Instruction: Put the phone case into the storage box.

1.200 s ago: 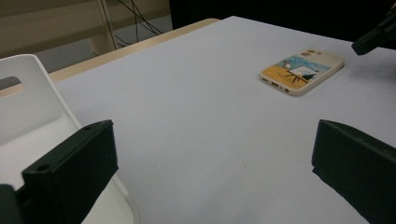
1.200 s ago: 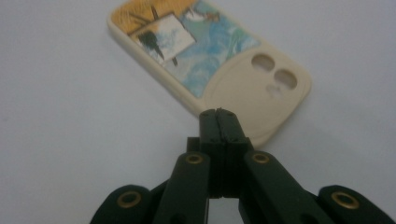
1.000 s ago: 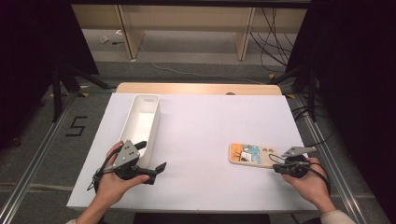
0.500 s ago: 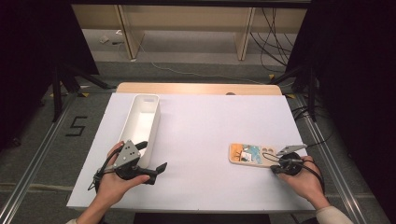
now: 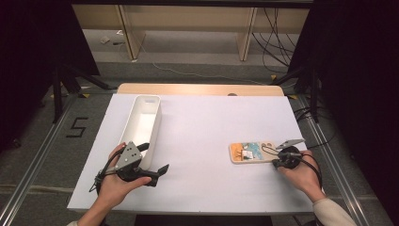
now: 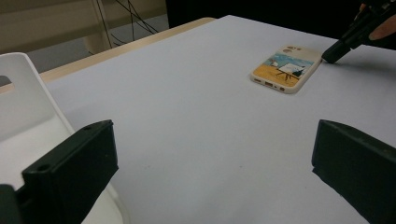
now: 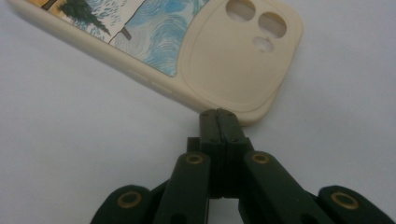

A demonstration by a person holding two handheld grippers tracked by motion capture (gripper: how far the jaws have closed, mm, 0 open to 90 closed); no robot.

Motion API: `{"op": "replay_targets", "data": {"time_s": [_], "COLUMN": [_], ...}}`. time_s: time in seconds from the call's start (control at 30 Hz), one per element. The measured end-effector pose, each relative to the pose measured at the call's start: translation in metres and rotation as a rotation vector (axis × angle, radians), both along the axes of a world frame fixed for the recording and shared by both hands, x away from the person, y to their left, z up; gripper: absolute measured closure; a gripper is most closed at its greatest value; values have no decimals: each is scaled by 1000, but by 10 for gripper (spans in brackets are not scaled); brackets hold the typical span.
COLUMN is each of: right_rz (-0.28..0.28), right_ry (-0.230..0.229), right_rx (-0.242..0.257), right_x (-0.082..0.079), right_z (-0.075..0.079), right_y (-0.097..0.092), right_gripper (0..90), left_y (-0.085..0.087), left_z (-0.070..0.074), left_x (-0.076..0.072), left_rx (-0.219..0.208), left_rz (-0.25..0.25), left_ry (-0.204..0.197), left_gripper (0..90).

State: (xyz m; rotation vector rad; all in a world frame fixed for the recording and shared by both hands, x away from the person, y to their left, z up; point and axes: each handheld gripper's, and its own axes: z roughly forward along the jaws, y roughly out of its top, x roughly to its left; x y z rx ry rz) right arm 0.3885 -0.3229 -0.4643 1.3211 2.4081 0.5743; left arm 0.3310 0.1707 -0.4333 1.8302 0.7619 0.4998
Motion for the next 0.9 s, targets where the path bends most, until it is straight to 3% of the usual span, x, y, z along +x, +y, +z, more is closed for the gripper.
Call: {"op": "replay_targets", "data": {"time_s": [0.43,0.9], "right_rz": [-55,-80], "right_ry": [-48,-87], "right_rx": [-34,-25], "right_x": [52,92], "right_z": [-2,-6], "right_y": [4,18], "right_gripper": [900,900], "left_y": [0,0], "left_z": [-1,-1], "left_x": [0,0], "left_rx": [-1,-9], "left_rz": [0,-1], "left_ry": [2,3], "left_gripper": [0,0]}}
